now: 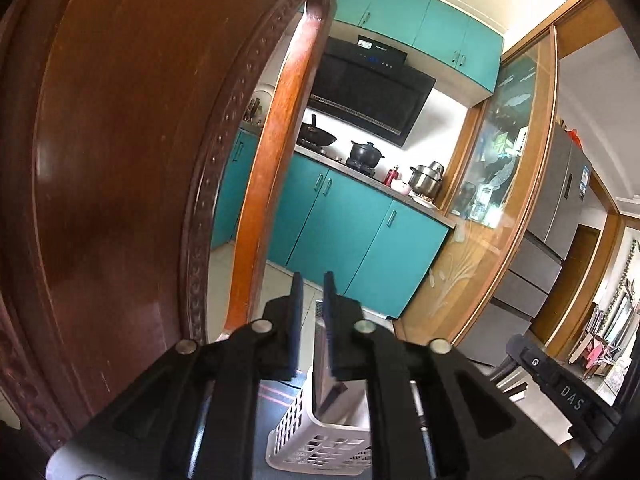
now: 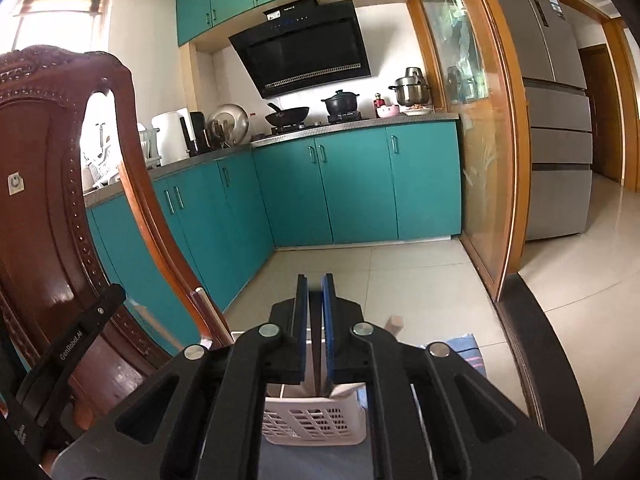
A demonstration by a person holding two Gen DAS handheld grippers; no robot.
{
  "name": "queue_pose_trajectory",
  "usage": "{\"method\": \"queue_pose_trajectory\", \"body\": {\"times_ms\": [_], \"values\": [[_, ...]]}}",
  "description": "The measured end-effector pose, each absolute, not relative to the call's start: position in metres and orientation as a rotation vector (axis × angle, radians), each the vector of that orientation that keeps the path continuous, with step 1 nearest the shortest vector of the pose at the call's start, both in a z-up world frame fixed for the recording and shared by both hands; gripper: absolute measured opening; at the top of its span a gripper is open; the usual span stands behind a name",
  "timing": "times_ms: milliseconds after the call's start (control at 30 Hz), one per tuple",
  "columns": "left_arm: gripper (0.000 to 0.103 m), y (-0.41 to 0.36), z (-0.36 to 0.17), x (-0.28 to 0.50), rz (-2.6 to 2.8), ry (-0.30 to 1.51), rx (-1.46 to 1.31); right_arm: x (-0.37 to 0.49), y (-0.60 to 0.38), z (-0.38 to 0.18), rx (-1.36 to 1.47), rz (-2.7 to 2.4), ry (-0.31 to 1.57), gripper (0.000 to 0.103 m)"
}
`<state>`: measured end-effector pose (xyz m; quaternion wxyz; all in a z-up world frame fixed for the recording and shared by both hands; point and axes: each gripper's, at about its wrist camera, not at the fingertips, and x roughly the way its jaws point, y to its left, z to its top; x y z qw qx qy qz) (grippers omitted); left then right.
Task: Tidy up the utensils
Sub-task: 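Open both tools to release the chopsticks and pull back from the holder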
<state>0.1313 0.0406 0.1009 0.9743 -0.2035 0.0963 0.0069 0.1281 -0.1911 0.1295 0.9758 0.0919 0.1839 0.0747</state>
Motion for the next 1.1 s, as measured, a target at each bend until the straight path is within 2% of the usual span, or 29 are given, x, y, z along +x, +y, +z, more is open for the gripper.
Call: {"method": "queue_pose_trajectory", "body": {"times_ms": [67,133,200,267,333,433,533,600,700,1100], "values": [[0.032,0.044,0.104,0.124,0.014,0.183,-0.414,0.124,-0.194,0.132,0.177,0.15,0.361,0.021],[0.039,0.045,0.108,0.115,0.014,0.17,-0.406,0.109,-0.196,0.141,0.177,0.155,0.328,0.05],[0.049,0.044,0.107,0.107,0.015,0.166,-0.385,0.096,-0.2,0.148,0.181,0.158,0.285,0.065],[0.057,0.04,0.106,0.096,0.017,0.168,-0.358,0.076,-0.201,0.153,0.158,0.155,0.239,0.07],[0.065,0.036,0.102,0.085,0.006,0.185,-0.336,0.058,-0.199,0.153,0.104,0.141,0.207,0.081],[0.075,0.026,0.093,0.064,-0.009,0.204,-0.281,0.035,-0.197,0.136,0.018,0.11,0.186,0.093],[0.086,0.014,0.08,0.037,0.013,0.215,-0.188,0.009,-0.2,0.098,-0.081,0.042,0.189,0.099],[0.094,0.009,0.072,0.021,0.01,0.227,-0.156,-0.001,-0.205,0.076,-0.094,0.002,0.243,0.099],[0.099,-0.002,0.057,-0.006,0.006,0.252,-0.095,-0.014,-0.212,0.057,-0.078,0.002,0.344,0.099],[0.099,-0.025,0.038,-0.056,0.011,0.248,0.007,-0.066,-0.238,0.05,0.056,-0.05,0.318,0.1]]}}
